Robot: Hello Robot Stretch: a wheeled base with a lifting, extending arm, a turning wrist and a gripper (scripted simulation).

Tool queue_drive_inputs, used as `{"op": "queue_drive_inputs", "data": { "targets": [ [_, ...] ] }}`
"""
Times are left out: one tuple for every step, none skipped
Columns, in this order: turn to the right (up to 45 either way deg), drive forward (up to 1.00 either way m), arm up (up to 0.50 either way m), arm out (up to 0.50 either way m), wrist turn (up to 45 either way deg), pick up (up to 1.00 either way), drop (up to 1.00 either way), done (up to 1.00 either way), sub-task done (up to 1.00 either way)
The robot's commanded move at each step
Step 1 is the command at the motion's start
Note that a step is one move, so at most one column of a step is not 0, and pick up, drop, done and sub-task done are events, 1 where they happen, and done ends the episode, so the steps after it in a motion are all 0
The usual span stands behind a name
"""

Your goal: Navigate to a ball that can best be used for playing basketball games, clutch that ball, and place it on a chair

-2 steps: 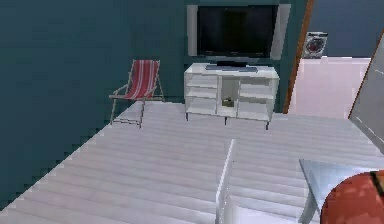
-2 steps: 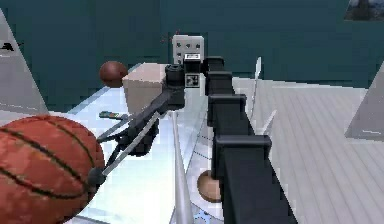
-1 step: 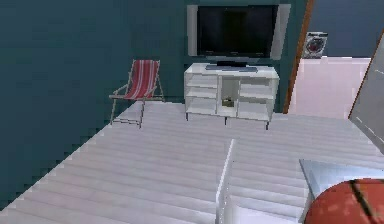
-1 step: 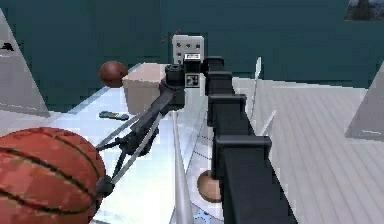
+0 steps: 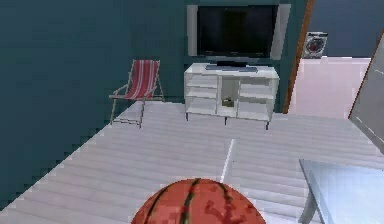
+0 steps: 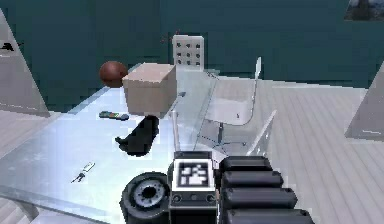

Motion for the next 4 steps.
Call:
{"op": "queue_drive_inputs", "data": {
  "targets": [
    [12.0,0.00,0.00,0.00,0.0,0.00,0.00,0.00,0.00],
    [0.0,0.05,0.00,0.00,0.0,0.00,0.00,0.00,0.00],
    [-45.0,0.00,0.00,0.00,0.0,0.00,0.00,0.00,0.00],
    [-45.0,0.00,0.00,0.00,0.0,0.00,0.00,0.00,0.00]
  ]
}}
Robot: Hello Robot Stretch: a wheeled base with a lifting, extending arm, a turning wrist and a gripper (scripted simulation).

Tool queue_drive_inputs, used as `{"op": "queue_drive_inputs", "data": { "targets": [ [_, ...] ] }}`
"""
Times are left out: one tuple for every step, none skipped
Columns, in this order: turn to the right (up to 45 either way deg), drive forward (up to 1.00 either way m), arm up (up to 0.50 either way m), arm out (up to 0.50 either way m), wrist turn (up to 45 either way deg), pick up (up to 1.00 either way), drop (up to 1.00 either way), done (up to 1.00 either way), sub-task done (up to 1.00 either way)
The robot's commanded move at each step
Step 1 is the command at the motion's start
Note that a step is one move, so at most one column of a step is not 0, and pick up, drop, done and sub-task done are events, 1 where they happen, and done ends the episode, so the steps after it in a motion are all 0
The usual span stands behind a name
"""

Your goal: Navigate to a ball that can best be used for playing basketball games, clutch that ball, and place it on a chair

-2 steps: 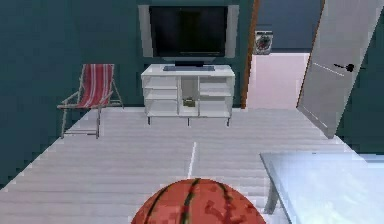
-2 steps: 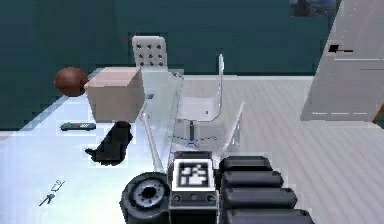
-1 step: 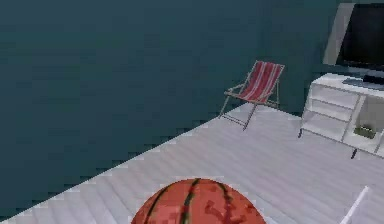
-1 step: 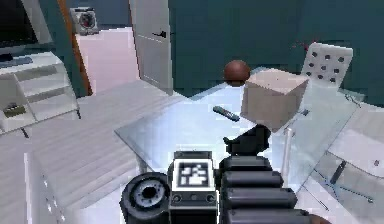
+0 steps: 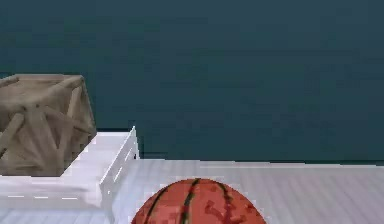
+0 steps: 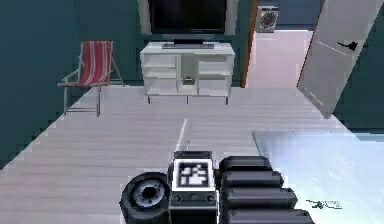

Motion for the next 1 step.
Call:
{"op": "queue_drive_inputs", "data": {
  "targets": [
    [-45.0,0.00,0.00,0.00,0.0,0.00,0.00,0.00,0.00]
  ]
}}
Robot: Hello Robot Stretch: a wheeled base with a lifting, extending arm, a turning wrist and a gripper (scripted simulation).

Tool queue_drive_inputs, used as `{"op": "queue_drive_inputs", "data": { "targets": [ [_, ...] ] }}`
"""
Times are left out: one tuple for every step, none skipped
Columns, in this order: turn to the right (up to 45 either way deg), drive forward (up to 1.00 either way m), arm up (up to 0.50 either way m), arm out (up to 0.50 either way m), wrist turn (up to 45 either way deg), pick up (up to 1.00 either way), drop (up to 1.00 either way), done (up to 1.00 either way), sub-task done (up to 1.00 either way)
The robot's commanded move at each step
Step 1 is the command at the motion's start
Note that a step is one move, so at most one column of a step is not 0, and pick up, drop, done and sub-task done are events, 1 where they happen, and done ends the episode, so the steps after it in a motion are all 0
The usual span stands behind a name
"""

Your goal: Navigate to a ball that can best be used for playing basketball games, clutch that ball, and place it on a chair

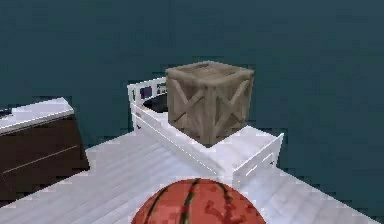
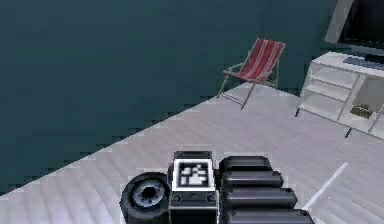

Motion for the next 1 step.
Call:
{"op": "queue_drive_inputs", "data": {
  "targets": [
    [-39.0,0.00,0.00,0.00,0.0,0.00,0.00,0.00,0.00]
  ]
}}
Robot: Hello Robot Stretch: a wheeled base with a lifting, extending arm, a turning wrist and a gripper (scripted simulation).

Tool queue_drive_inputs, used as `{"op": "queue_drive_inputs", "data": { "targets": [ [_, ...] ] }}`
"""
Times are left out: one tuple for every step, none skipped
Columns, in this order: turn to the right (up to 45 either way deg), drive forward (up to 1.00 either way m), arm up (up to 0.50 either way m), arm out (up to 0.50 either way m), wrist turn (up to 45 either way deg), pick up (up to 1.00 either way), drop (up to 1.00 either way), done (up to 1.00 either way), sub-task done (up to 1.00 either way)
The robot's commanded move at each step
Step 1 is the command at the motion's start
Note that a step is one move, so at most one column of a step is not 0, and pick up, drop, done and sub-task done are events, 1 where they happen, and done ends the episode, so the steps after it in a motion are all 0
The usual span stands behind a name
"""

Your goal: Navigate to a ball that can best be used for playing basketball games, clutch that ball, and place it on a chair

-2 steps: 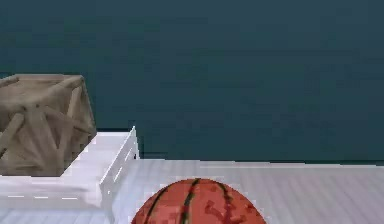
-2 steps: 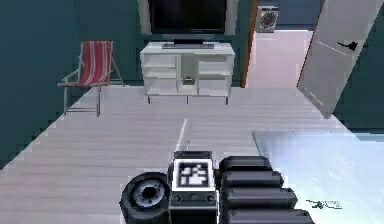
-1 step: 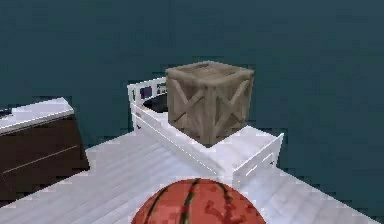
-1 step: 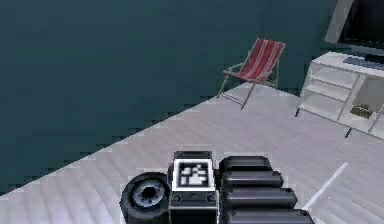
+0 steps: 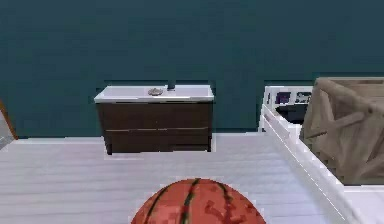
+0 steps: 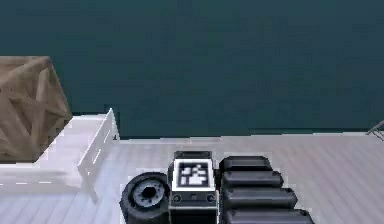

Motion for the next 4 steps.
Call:
{"op": "queue_drive_inputs", "data": {
  "targets": [
    [45.0,0.00,0.00,0.00,0.0,0.00,0.00,0.00,0.00],
    [45.0,0.00,0.00,0.00,0.0,0.00,0.00,0.00,0.00],
    [45.0,0.00,0.00,0.00,0.0,0.00,0.00,0.00,0.00],
    [39.0,0.00,0.00,0.00,0.0,0.00,0.00,0.00,0.00]
  ]
}}
